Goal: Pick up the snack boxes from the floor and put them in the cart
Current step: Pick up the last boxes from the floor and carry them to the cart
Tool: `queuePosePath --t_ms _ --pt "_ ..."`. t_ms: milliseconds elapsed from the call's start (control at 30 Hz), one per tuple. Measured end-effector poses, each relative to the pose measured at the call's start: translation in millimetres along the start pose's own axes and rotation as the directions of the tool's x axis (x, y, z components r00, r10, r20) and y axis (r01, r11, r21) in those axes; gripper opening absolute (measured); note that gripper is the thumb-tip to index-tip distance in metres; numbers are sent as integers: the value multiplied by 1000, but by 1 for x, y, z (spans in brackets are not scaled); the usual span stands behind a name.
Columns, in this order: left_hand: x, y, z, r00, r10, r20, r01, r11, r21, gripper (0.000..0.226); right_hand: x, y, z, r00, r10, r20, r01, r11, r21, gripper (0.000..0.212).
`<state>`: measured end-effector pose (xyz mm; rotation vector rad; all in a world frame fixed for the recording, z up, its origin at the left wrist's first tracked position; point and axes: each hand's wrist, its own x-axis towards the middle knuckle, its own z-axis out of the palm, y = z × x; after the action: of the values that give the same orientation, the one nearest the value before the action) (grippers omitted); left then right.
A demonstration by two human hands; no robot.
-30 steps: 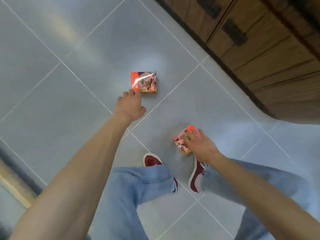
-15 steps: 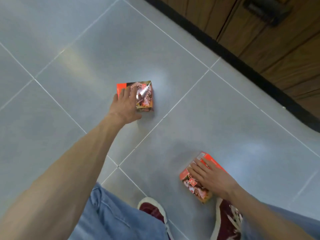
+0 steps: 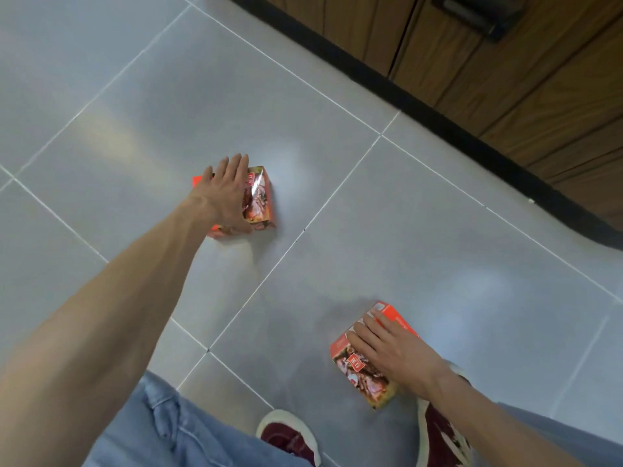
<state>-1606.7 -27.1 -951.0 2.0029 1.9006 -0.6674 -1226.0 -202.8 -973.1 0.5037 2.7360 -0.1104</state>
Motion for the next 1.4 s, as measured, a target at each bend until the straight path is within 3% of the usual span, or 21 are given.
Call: queuePosePath --t_ms 233,367,500,733,933,1067,1200,1400 --pt "0 -1 16 991 61 -117 -61 998 2 139 2 0 -2 999 -17 49 20 998 -61 53" --pt "-13 9 22 991 53 -121 -57 998 -27 121 4 0 -15 987 -12 159 26 996 -86 54" --pt "-34 20 26 992 42 -115 -49 997 -53 120 9 -2 -32 966 24 256 1 995 -96 52" --pt "-77 22 -7 988 -14 -155 -1 995 -97 115 12 10 -72 949 117 292 -104 993 -61 86" --pt "-141 9 -83 985 -60 -162 45 994 -97 121 2 36 -170 955 184 234 -171 983 -72 100" --pt "-191 -10 -152 977 -103 -189 82 990 -115 128 -3 49 -267 926 252 281 -251 967 -42 121" --pt "-252 -32 -209 946 -204 -254 143 961 -238 124 -1 50 -368 921 279 271 -284 959 -24 124" --pt "-382 -64 -288 893 -387 -231 254 856 -451 125 6 31 -523 927 298 229 -303 953 -14 124"
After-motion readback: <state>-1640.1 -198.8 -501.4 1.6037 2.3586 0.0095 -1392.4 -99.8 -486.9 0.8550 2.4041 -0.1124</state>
